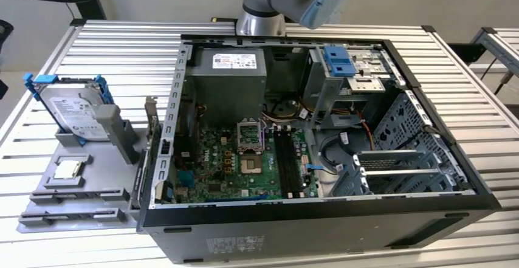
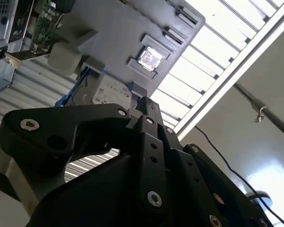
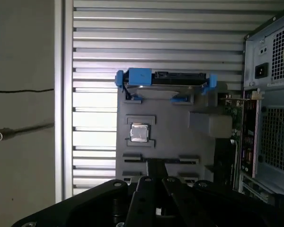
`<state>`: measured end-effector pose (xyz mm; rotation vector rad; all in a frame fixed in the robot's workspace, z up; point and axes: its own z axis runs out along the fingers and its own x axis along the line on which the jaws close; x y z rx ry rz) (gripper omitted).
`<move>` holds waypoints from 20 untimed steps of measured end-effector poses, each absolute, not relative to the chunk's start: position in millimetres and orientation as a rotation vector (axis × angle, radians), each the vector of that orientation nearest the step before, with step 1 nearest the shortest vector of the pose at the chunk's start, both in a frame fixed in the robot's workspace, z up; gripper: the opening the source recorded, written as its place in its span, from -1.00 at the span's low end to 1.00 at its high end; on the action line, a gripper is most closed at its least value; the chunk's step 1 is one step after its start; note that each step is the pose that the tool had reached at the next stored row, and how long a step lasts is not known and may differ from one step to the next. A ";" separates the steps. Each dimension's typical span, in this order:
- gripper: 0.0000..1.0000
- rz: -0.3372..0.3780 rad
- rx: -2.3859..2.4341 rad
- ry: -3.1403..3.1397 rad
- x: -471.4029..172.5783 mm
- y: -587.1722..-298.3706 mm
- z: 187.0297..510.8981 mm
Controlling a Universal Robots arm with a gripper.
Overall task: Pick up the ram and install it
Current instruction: 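Reach for the ram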
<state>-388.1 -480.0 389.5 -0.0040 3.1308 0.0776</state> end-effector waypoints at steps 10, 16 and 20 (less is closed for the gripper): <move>-1.00 0.078 -0.004 3.132 -388.1 -511.4 388.6; -1.00 0.078 -0.004 3.133 -388.1 -526.3 388.1; -1.00 0.078 -0.004 3.133 -388.1 -528.6 388.2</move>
